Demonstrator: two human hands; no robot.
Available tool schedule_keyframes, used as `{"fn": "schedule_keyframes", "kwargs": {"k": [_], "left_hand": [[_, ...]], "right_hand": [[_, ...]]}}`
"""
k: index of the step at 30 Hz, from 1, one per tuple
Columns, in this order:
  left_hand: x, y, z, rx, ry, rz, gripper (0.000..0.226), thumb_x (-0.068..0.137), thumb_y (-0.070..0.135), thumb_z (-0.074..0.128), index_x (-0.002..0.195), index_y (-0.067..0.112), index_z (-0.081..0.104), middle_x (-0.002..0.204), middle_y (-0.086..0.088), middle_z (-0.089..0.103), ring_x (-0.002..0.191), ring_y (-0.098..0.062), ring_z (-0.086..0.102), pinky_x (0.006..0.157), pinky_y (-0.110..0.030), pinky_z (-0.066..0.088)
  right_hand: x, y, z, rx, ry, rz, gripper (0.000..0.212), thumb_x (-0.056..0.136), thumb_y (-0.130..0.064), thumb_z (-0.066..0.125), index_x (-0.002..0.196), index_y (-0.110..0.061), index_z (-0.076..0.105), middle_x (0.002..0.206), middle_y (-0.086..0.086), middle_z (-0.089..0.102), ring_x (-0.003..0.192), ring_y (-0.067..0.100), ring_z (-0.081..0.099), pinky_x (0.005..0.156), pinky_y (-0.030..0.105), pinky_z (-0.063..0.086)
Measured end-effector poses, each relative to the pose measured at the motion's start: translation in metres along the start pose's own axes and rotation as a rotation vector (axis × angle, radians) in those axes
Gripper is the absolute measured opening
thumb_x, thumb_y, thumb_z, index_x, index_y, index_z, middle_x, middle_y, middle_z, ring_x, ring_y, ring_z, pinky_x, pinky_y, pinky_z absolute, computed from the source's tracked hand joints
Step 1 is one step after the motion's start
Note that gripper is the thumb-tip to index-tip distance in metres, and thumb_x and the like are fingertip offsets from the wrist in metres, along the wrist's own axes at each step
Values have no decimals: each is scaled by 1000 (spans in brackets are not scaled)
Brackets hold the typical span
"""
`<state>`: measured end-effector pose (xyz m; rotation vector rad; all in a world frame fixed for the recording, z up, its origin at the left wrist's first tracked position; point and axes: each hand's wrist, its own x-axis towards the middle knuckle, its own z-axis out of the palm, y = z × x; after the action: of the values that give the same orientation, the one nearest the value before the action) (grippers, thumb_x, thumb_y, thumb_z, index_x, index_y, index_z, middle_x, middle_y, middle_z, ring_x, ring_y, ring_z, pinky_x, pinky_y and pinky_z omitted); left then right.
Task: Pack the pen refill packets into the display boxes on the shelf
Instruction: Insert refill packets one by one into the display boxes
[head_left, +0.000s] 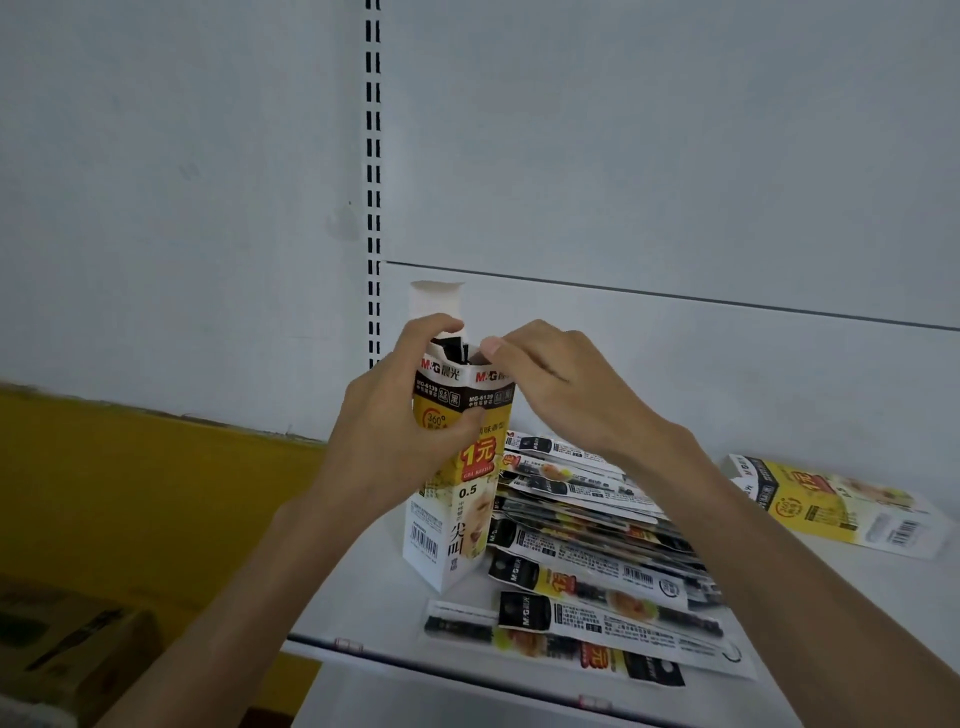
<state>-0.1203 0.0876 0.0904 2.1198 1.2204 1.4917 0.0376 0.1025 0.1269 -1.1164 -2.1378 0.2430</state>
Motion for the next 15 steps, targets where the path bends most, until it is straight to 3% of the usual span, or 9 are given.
{"fn": "schedule_keyframes", "kwargs": {"k": [3, 5, 7, 9, 10, 12, 15], "left_hand": [[3, 1, -3, -3, -16, -40, 59, 74, 21, 70, 105, 52, 31, 85, 27, 50, 78, 8, 54, 52, -6, 45], [3, 1, -4, 6, -17, -47, 55, 75, 20, 70, 106, 46, 33, 86, 27, 49, 78, 4, 53, 50, -5, 43], [4, 2, -4, 28, -24, -40, 47, 75, 19, 69, 102, 41, 37, 86, 24, 51, 79, 1, 54, 51, -5, 43], [5, 4, -3, 52, -30, -41, 41, 75, 20, 68, 99, 35, 39, 86, 21, 52, 81, -1, 54, 51, -9, 42], [5, 4, -2, 60, -28, -45, 40, 76, 21, 68, 99, 33, 39, 87, 21, 51, 81, -1, 54, 53, -9, 39], [5, 3, -1, 68, -21, -48, 41, 76, 23, 69, 100, 32, 37, 87, 23, 49, 80, 1, 53, 55, -9, 36], [4, 4, -2, 91, 3, -54, 42, 74, 29, 71, 99, 30, 37, 85, 24, 48, 77, 4, 52, 52, -7, 35]], "right_hand": [[-8, 14, -10, 329, 207, 1, 20, 95, -21, 47, 105, -24, 64, 107, -9, 67, 101, 5, 61, 90, 19, 46], [-14, 35, -14, 265, 304, 69, 17, 91, -13, 53, 96, -26, 62, 101, -8, 66, 92, 4, 61, 85, 18, 48], [-23, 58, -15, -54, 25, 263, 18, 88, -9, 58, 97, -24, 62, 103, -3, 65, 87, 5, 57, 85, 20, 48], [-32, 83, -9, -303, -333, 430, 26, 84, -9, 61, 108, -19, 60, 114, 1, 62, 96, 11, 55, 91, 27, 47], [-37, 93, -5, -382, -429, 475, 32, 83, -11, 62, 114, -18, 59, 117, 1, 60, 101, 14, 55, 93, 30, 46], [-42, 106, 1, -445, -476, 518, 36, 81, -13, 63, 117, -17, 59, 118, 2, 61, 103, 18, 57, 93, 33, 48], [-45, 113, 1, -363, -412, 520, 28, 82, -14, 64, 110, -13, 66, 112, 5, 65, 95, 18, 60, 86, 29, 49]]}}
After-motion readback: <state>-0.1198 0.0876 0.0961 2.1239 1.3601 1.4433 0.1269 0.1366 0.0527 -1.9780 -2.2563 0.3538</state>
